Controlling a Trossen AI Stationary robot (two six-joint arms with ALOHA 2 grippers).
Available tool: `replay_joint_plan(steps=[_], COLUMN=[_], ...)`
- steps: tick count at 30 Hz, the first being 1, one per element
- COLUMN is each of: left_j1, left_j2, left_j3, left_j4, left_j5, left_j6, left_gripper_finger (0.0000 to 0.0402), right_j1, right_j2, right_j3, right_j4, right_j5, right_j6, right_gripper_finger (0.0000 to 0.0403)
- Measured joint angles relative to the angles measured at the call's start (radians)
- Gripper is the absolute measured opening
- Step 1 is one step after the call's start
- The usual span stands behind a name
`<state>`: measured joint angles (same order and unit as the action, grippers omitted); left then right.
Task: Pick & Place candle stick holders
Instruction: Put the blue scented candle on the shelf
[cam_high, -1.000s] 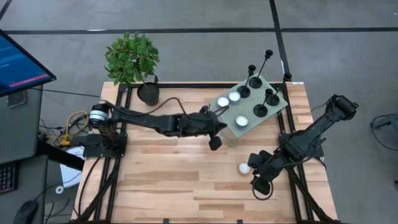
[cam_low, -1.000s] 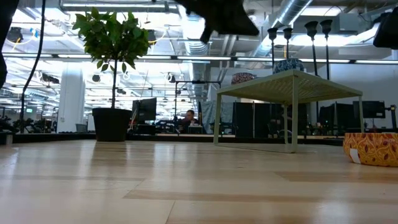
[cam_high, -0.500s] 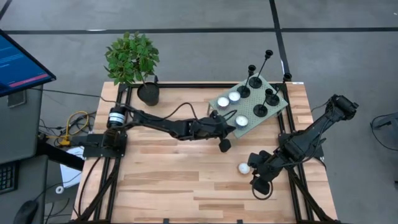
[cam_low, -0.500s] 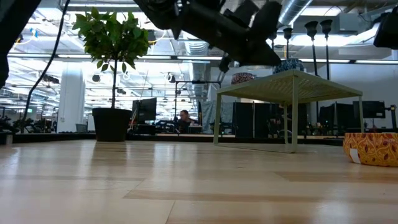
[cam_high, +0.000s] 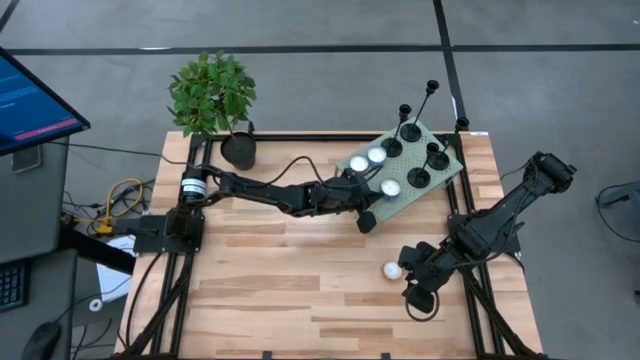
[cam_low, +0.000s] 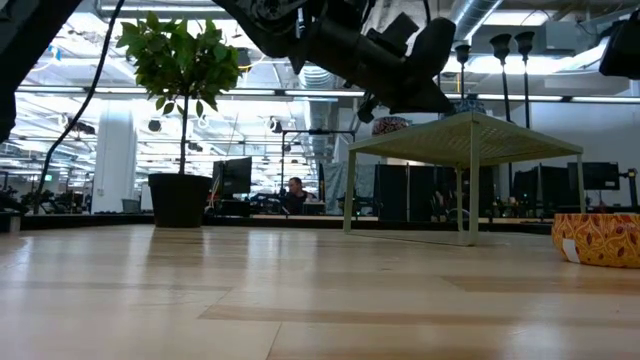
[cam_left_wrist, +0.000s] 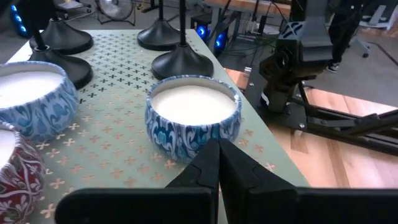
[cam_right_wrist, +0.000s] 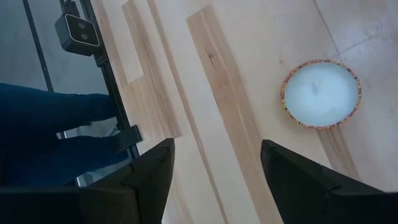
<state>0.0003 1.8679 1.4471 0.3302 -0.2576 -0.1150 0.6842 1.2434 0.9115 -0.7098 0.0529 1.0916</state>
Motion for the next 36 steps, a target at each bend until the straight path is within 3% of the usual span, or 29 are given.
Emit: replay_joint_plan(steps=[16, 21, 26, 31, 36], left_j1=[0.027, -0.003, -0.052, -0.107, -0.158], left_j2=[0.0, -0.117, -0.357, -0.583, -0.724], left_j3=[0.0, -0.003, 0.0, 0.0, -0.039], left_j4=[0.027, -0.071, -0.307, -0.461, -0.495], left_j5=[0.074, 0.078, 0.017, -0.207, -0.349], left_j6=[0.002, 0.031, 0.04, 0.059, 0.059], left_gripper_finger=[0.0001, 0.0001, 0.0001, 0.0001, 0.0001], right_j1=[-0.056, -0.112, -0.17, -0.285, -0.404], right_j2=[0.0, 0.0, 0.0, -0.001, 0.002], right_j3=[0.0, 0.037, 0.246, 0.496, 0.568], right_j4=[0.0, 0.014, -0.133, -0.409, -0.474], right_j5=[0.001, 0.008, 0.183, 0.447, 0.523], right_j6=[-0.014, -0.064, -0.266, -0.326, -0.348], right_gripper_finger=[0.023, 0.0219, 0.014, 0.0016, 0.0004])
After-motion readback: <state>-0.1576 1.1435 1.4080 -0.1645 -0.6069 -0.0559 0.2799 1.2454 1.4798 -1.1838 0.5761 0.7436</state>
